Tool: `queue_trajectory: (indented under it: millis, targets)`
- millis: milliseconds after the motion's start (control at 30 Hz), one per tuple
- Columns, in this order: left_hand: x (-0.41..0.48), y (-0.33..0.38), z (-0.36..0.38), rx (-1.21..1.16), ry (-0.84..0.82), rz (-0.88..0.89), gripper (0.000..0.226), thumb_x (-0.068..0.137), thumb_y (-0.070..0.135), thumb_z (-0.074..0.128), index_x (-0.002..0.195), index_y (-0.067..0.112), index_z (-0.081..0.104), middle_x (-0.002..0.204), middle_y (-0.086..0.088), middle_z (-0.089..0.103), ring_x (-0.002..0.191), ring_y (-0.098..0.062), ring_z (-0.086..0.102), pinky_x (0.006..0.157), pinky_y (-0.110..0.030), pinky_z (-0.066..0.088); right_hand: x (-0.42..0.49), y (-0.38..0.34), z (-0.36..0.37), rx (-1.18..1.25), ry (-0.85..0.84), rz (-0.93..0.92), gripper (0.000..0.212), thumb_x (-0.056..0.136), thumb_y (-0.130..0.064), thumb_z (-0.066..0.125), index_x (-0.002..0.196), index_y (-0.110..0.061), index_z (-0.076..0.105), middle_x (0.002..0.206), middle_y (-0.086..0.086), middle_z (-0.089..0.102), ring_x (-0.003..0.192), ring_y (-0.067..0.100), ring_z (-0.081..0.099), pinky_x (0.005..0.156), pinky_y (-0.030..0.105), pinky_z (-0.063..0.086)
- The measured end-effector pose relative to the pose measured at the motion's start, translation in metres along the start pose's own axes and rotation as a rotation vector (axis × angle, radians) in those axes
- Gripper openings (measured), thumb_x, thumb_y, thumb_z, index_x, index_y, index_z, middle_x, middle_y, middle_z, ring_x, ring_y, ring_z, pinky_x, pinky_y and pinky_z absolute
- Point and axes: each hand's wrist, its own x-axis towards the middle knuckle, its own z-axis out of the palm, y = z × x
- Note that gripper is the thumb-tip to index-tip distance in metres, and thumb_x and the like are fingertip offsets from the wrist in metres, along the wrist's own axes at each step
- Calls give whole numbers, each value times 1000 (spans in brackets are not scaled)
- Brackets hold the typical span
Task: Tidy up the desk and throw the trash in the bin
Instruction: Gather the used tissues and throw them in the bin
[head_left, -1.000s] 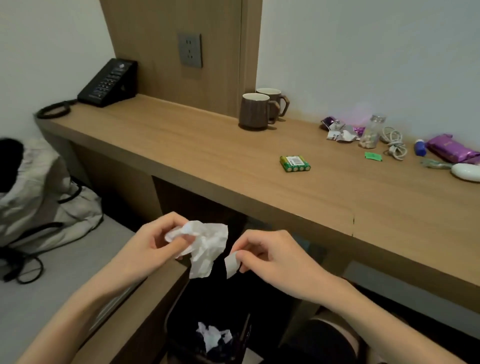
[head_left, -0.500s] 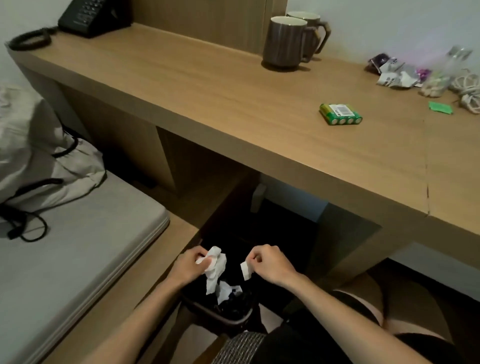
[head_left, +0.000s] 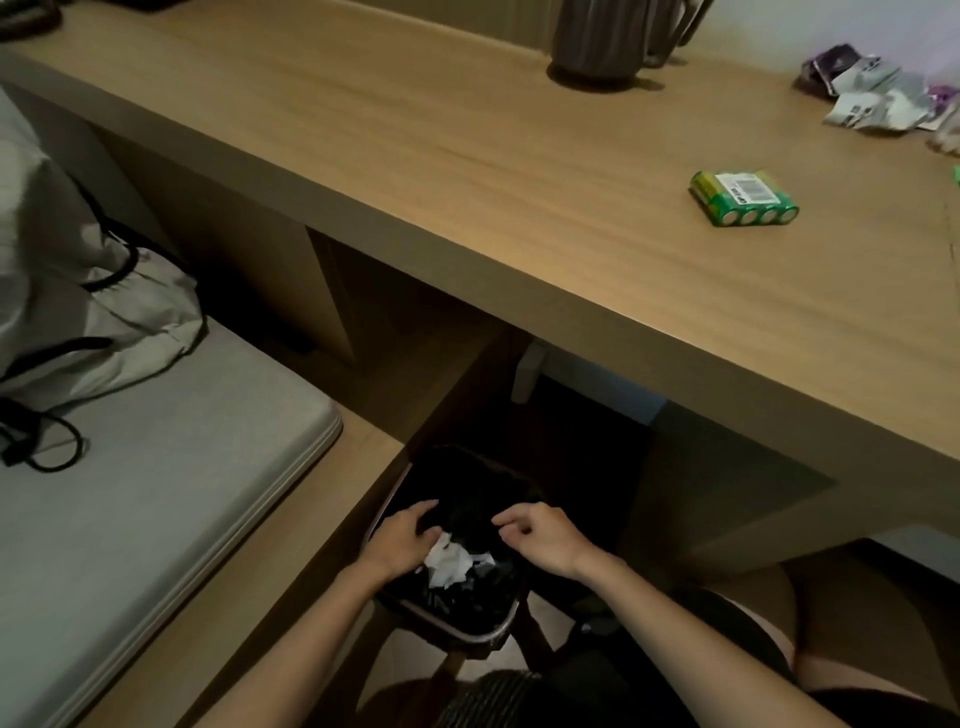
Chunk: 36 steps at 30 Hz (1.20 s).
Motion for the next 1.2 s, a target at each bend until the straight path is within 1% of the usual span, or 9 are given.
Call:
queue_trajectory:
  millis: [67, 233, 467, 600, 767, 900, 1033, 1100, 1200]
  targets:
    - [-16, 16, -16, 4, 87, 76, 45, 97, 29, 49, 141, 23, 42, 130, -4, 59, 116, -17, 58, 95, -26, 44, -20, -9, -15, -23, 30, -95, 30, 98, -22, 50, 127, -20, 60, 123, 5, 65, 111, 15, 62, 95, 27, 49]
    - [-82, 73, -60, -73, 347, 368, 29, 95, 25, 53, 122, 34, 56, 112, 18, 65, 96, 10, 58, 90, -17, 49, -97, -53, -61, -15, 151, -350, 30, 96, -22, 54, 123, -30, 62, 116, -12, 67, 101, -4, 62, 92, 22, 52]
    - [-190, 171, -112, -219, 632, 756, 31, 93, 17, 55, 120, 30, 60, 104, 20, 67, 102, 3, 61, 85, -10, 46, -221, -110, -116, 75, 448, -687, 27, 95, -13, 55, 115, -27, 66, 102, -15, 72, 97, -1, 65, 85, 15, 50]
    - [-219, 224, -133, -281, 665, 894, 32, 92, 16, 56, 121, 30, 59, 101, 17, 68, 101, 1, 62, 87, -13, 48, -262, -117, -155, 63, 636, -773, 26, 93, -12, 57, 115, -24, 67, 101, -14, 72, 94, 3, 66, 80, 15, 51]
    - [-203, 296, -142, -238, 607, 982, 29, 93, 16, 56, 120, 27, 59, 102, 15, 68, 97, -1, 63, 81, -15, 52, -272, -97, -213, -19, 883, -707, 25, 93, -14, 58, 114, -25, 67, 101, -14, 72, 93, 1, 65, 78, 12, 50]
    - [-160, 355, -143, -137, 601, 991, 30, 93, 16, 56, 121, 25, 58, 111, 8, 66, 96, -2, 61, 79, -18, 53, -257, -69, -264, -115, 1019, -507, 25, 94, -16, 55, 116, -24, 65, 108, -9, 67, 92, 4, 60, 76, 15, 48]
    - [-108, 407, -141, -13, 571, 990, 32, 93, 18, 54, 125, 25, 55, 123, 3, 59, 103, -9, 57, 91, -28, 49, -235, -37, -311, -193, 1041, -332, 29, 94, -16, 54, 121, -21, 62, 125, -4, 60, 108, 13, 55, 88, 23, 41]
    - [-86, 431, -140, 28, 562, 982, 35, 93, 19, 53, 127, 25, 53, 127, 0, 55, 110, -12, 54, 95, -31, 46, -223, -24, -332, -231, 1054, -287, 29, 92, -15, 58, 121, -18, 63, 127, 0, 59, 117, 16, 51, 91, 22, 37]
    - [-55, 464, -134, 40, 568, 948, 41, 93, 20, 53, 134, 23, 48, 134, -1, 51, 122, -15, 48, 104, -34, 40, -206, -12, -356, -234, 1057, -237, 30, 90, -18, 62, 120, -17, 63, 126, 3, 61, 122, 21, 50, 102, 34, 39]
